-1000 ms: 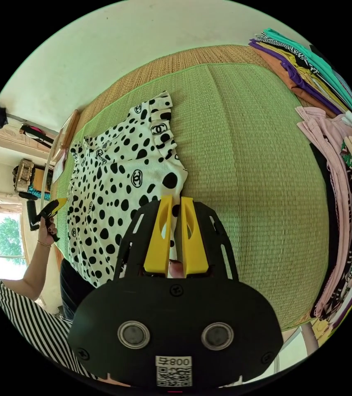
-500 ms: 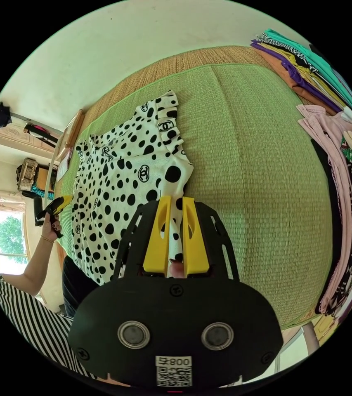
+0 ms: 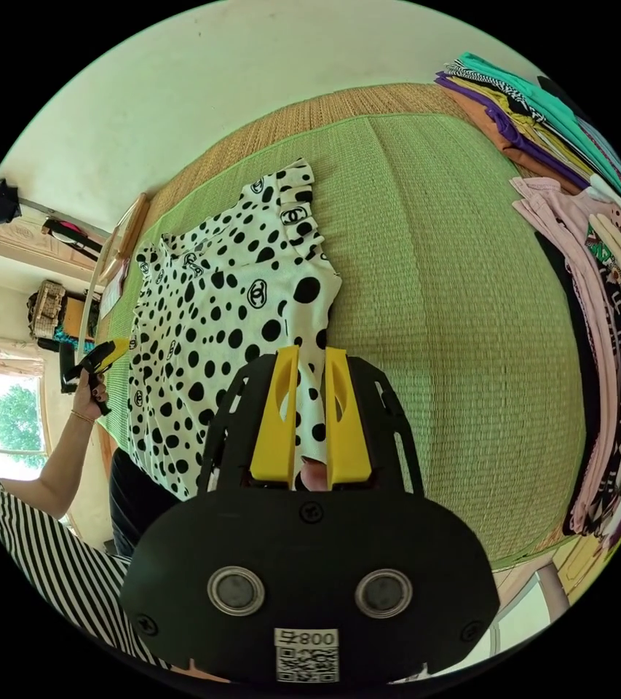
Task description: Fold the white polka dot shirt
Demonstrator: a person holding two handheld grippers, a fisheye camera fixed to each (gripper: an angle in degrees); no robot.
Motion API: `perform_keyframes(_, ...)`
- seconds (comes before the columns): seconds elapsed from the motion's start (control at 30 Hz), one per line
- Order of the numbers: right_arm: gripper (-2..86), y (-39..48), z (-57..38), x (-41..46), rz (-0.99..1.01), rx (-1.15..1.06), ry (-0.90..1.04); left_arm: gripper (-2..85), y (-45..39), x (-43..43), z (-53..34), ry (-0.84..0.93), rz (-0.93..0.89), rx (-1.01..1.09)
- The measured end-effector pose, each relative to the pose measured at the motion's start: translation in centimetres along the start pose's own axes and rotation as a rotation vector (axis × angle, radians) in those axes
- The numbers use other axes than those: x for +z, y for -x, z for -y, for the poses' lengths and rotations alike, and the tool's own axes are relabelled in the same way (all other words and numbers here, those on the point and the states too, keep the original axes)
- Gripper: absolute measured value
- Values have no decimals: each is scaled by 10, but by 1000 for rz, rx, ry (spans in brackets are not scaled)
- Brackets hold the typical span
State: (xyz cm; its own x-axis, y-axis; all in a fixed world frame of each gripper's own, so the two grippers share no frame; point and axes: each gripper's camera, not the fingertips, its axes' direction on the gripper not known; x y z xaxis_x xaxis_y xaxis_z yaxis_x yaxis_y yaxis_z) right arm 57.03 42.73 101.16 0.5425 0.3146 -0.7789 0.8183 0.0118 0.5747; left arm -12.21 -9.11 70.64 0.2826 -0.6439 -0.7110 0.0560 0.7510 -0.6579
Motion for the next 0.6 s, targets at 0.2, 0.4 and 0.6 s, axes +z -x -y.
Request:
perform_keyframes(0.2, 41, 6, 10, 11, -23, -6, 36, 22, 1, 26, 15, 18, 11, -8)
perform_keyframes(0.4, 7, 10, 21, 16, -50, -15, 53, 15, 18, 2, 30, -74, -63, -25)
perform_keyframes(0.6, 4, 10, 28, 16, -17, 16, 38, 24, 46, 51, 44, 3, -83, -121)
